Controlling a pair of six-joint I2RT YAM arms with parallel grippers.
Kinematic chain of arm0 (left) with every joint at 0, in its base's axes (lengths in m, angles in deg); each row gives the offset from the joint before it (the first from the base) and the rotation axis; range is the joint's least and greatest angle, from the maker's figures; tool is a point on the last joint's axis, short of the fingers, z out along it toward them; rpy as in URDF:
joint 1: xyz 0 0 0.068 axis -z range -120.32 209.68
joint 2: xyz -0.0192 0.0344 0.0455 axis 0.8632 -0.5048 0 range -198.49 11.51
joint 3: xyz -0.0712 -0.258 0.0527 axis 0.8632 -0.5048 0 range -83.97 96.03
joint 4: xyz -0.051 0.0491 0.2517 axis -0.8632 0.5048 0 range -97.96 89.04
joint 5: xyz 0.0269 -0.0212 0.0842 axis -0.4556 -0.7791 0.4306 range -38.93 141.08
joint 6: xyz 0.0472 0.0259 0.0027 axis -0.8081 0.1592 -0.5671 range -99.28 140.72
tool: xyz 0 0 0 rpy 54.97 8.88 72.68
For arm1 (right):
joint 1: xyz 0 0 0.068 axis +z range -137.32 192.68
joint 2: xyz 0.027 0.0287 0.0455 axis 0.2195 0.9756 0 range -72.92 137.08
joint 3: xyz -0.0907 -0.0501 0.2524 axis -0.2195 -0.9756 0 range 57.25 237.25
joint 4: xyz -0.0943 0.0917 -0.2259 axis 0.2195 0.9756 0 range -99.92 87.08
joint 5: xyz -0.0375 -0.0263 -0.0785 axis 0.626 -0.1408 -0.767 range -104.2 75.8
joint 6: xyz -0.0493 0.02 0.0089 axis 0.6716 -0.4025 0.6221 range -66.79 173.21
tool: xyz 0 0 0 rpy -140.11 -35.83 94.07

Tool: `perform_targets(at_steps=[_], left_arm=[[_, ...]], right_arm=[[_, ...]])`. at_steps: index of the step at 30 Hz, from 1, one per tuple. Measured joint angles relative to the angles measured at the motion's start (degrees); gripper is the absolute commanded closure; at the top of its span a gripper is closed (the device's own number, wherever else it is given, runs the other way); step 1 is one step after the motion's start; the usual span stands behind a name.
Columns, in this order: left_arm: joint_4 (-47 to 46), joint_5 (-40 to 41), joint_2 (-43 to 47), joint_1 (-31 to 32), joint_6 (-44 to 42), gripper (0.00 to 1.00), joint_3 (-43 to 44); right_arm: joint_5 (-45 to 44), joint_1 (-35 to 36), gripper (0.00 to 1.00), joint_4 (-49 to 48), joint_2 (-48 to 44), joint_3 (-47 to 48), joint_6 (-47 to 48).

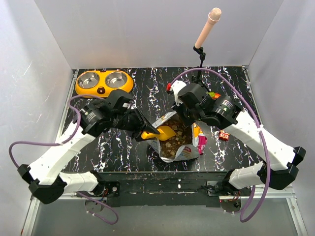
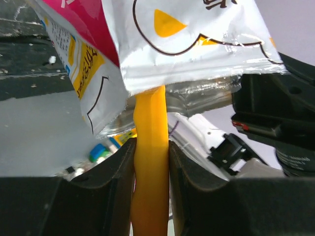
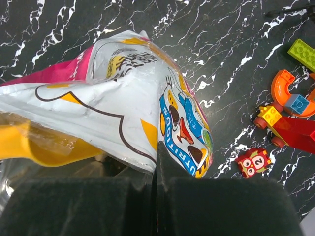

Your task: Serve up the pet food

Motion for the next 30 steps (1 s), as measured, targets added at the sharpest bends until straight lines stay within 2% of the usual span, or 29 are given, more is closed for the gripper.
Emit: perform_targets(at_steps=[4, 8, 15, 18, 21, 26, 30], left_arm=[[-0.81, 3.21, 4.90, 1.07, 9.03, 1.00, -1.86], [1.92, 6.67, 6.93, 3.04, 14.47, 1.00, -0.15], [2.54, 11.98, 1.55, 3.28, 12.94, 1.00, 1.99], [2.69, 14.97, -2.82, 3.26, 10.49, 1.00, 1.97], [2.91, 17.03, -3.50, 3.26, 9.46, 1.00, 1.68], [5.99, 17.99, 3.54, 3.26, 11.98, 1.00, -1.07], [1.46, 17.99, 12.11, 3.26, 16.41, 1.00, -9.86]], right_arm=[[-2.32, 0.33, 0.99, 0.31, 1.29, 0.98, -4.07], [-6.58, 0.31, 0.99, 5.27, 8.04, 9.29, -10.08], [-12.94, 0.22, 0.99, 16.90, 24.20, 30.99, -12.20], [-13.46, 0.00, 0.99, 15.52, 24.30, 30.62, -9.88], [-14.01, -0.28, 0.99, 10.51, 20.83, 25.00, -7.93], [-15.39, -0.57, 0.99, 10.88, 18.27, 22.62, -8.48], [-14.95, -0.50, 0.99, 10.91, 18.05, 21.88, -9.86]])
